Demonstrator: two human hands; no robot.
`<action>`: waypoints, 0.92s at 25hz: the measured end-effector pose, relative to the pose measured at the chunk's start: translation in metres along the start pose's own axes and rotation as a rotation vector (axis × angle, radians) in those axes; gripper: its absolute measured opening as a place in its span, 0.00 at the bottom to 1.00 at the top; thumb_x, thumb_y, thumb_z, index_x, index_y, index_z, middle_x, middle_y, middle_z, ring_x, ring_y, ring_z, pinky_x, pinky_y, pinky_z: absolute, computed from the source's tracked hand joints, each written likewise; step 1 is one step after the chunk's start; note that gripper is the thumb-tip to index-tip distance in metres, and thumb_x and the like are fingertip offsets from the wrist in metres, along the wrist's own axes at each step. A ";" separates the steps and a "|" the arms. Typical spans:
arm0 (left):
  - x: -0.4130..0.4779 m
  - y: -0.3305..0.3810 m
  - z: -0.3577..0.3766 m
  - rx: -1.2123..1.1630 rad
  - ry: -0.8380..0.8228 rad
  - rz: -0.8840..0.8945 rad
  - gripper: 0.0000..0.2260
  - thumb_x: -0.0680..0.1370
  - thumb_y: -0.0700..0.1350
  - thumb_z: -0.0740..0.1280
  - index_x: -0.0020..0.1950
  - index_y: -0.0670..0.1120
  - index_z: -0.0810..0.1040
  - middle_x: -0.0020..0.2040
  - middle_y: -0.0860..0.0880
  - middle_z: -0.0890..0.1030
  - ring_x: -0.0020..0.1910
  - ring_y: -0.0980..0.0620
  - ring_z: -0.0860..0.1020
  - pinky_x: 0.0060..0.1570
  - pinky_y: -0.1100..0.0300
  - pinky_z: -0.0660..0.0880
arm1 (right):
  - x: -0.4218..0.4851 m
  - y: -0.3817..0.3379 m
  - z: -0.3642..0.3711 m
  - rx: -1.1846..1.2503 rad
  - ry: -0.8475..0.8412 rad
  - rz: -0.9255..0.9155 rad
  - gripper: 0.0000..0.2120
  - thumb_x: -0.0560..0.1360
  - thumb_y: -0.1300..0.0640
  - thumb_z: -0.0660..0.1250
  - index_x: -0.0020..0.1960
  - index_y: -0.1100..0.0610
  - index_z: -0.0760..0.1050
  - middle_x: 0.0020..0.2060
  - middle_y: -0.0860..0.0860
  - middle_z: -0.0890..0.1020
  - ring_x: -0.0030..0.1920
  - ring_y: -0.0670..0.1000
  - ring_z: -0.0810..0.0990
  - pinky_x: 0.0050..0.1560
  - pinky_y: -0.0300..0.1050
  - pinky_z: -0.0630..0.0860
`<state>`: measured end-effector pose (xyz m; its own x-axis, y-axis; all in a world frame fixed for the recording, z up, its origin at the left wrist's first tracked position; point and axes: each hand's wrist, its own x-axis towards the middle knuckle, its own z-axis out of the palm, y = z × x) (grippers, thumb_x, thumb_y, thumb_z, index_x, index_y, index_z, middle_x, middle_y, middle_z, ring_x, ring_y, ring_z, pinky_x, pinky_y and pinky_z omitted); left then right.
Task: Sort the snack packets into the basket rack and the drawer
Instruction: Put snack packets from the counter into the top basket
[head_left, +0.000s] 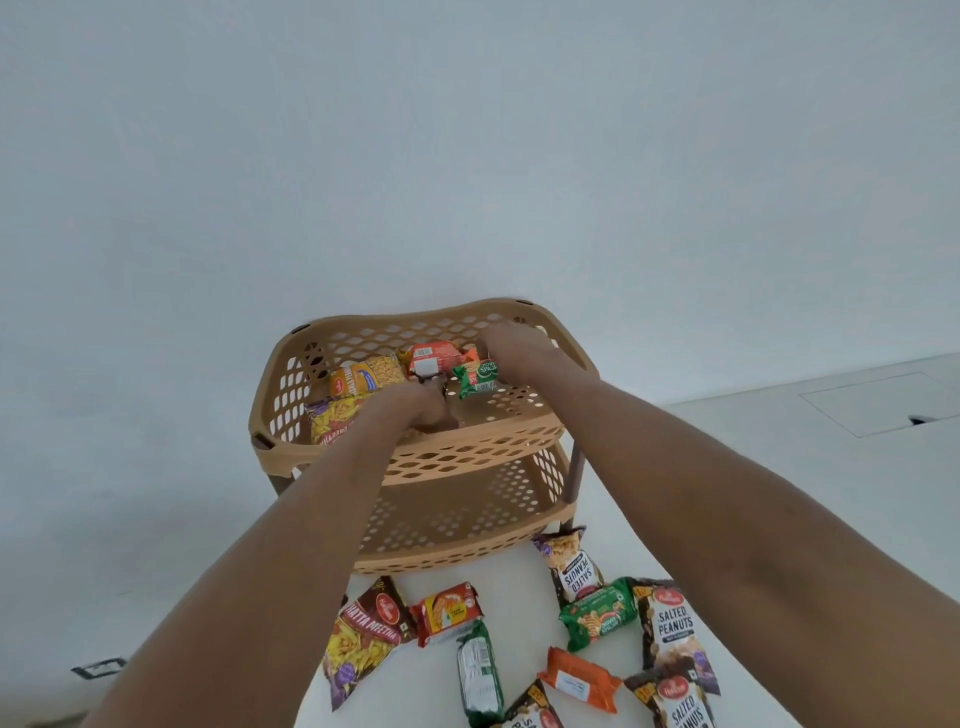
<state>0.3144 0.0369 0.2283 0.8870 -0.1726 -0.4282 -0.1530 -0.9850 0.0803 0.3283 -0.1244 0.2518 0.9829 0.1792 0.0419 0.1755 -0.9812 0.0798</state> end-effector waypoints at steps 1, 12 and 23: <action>-0.001 -0.001 0.004 -0.059 -0.004 -0.011 0.43 0.83 0.60 0.66 0.87 0.52 0.42 0.88 0.44 0.44 0.86 0.36 0.51 0.82 0.41 0.56 | 0.005 -0.002 0.006 -0.002 0.001 -0.013 0.17 0.75 0.69 0.69 0.61 0.55 0.80 0.59 0.54 0.83 0.57 0.58 0.83 0.49 0.49 0.77; -0.043 -0.006 0.006 -0.140 0.276 -0.020 0.25 0.86 0.56 0.59 0.80 0.43 0.69 0.78 0.39 0.69 0.73 0.38 0.72 0.71 0.42 0.73 | -0.002 -0.007 0.011 -0.055 0.021 -0.164 0.25 0.75 0.60 0.74 0.70 0.53 0.73 0.66 0.54 0.79 0.66 0.57 0.77 0.59 0.53 0.77; -0.135 -0.006 0.096 -0.094 0.761 -0.021 0.26 0.88 0.55 0.52 0.85 0.47 0.60 0.85 0.41 0.59 0.86 0.41 0.53 0.84 0.39 0.50 | -0.191 -0.056 0.058 0.505 0.676 -0.141 0.07 0.80 0.57 0.63 0.56 0.55 0.77 0.55 0.51 0.80 0.56 0.51 0.77 0.55 0.46 0.75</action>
<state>0.1540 0.0651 0.1991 0.9499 -0.0689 0.3049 -0.1255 -0.9774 0.1703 0.1340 -0.1082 0.1819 0.7341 0.1483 0.6627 0.4551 -0.8316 -0.3181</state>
